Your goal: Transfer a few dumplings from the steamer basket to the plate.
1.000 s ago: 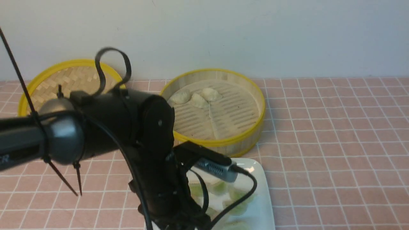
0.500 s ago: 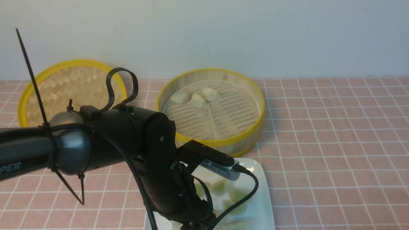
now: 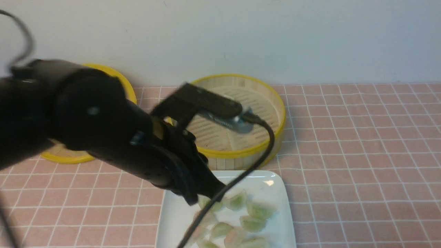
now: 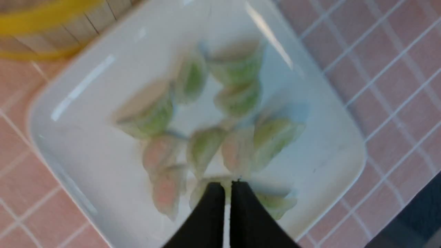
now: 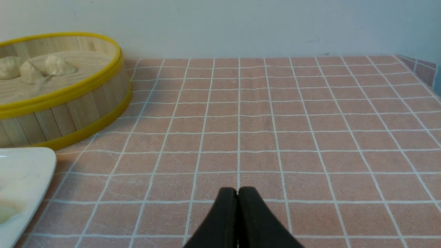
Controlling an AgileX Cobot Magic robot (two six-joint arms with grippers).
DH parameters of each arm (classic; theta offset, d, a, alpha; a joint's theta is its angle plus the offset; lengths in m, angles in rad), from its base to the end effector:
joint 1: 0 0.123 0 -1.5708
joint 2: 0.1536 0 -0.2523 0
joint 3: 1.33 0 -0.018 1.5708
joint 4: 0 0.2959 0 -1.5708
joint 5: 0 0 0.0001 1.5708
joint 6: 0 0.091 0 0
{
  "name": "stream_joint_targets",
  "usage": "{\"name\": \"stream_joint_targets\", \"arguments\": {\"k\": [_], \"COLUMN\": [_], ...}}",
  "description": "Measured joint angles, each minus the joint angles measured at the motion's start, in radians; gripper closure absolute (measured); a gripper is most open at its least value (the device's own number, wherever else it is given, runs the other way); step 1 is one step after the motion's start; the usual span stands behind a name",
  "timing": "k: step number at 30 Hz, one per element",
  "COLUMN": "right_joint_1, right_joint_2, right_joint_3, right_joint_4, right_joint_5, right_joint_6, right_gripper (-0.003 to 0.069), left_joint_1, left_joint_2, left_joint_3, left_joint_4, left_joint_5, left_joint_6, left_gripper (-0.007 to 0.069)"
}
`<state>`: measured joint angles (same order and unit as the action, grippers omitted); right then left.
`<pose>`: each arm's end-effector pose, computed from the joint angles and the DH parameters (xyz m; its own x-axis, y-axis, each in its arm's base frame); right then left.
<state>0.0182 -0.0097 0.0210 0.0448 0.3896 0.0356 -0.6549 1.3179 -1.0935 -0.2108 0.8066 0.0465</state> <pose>0.1305 0.0039 0.1714 -0.3099 0.0713 -0.9481 -0.0105 0.9969 0.0784 0.2486 -0.2083 0.2791 -0.7014 0.4136 -0.5806 0.6062 0.7746 -0.1805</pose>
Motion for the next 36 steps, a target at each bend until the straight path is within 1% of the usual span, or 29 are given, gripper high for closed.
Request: {"name": "stream_joint_targets", "arguments": {"k": [4,5,7,8,9,11,13,16,23,28,32,34,36], "right_joint_1": [0.0,0.0,0.0,0.0,0.0,0.0,0.0,0.0,0.0,0.0,0.0,0.0,0.0], "right_joint_2": [0.0,0.0,0.0,0.0,0.0,0.0,0.0,0.0,0.0,0.0,0.0,0.0,0.0], "right_joint_3": [0.0,0.0,0.0,0.0,0.0,0.0,0.0,0.0,0.0,0.0,0.0,0.0,0.0], "right_joint_4": [0.0,0.0,0.0,0.0,0.0,0.0,0.0,0.0,0.0,0.0,0.0,0.0,0.0], "right_joint_5": [0.0,0.0,0.0,0.0,0.0,0.0,0.0,0.0,0.0,0.0,0.0,0.0,0.0], "right_joint_6": [0.0,0.0,0.0,0.0,0.0,0.0,0.0,0.0,0.0,0.0,0.0,0.0,0.0], "right_gripper": [0.0673,0.0673,0.0673,0.0673,0.0673,0.0673,0.0673,0.0673,0.0673,0.0673,0.0673,0.0673,0.0673], "left_joint_1": [0.0,0.0,0.0,0.0,0.0,0.0,0.0,0.0,0.0,0.0,0.004,0.02,0.099], "left_joint_2": [-0.217,-0.311,-0.412,-0.412,-0.491,-0.583,-0.635,-0.73,-0.864,-0.895,-0.903,-0.915,-0.965], "left_joint_3": [0.053,0.102,0.162,0.162,0.234,0.314,0.353,0.401,0.422,0.422,0.44,0.459,0.526], "left_joint_4": [0.027,0.041,0.054,0.054,0.058,0.058,0.058,0.058,0.075,0.155,0.239,0.252,0.253], "left_joint_5": [-0.11,-0.173,-0.233,-0.233,-0.3,-0.371,-0.4,-0.422,-0.42,-0.415,-0.403,-0.398,-0.398], "left_joint_6": [-0.028,-0.028,-0.028,-0.028,-0.028,-0.028,-0.028,-0.028,-0.011,-0.014,-0.056,-0.065,-0.072], "left_gripper": [0.0631,0.0631,0.0631,0.0631,0.0631,0.0631,0.0631,0.0631,0.0631,0.0631,0.0631,0.0631,0.0631]}}
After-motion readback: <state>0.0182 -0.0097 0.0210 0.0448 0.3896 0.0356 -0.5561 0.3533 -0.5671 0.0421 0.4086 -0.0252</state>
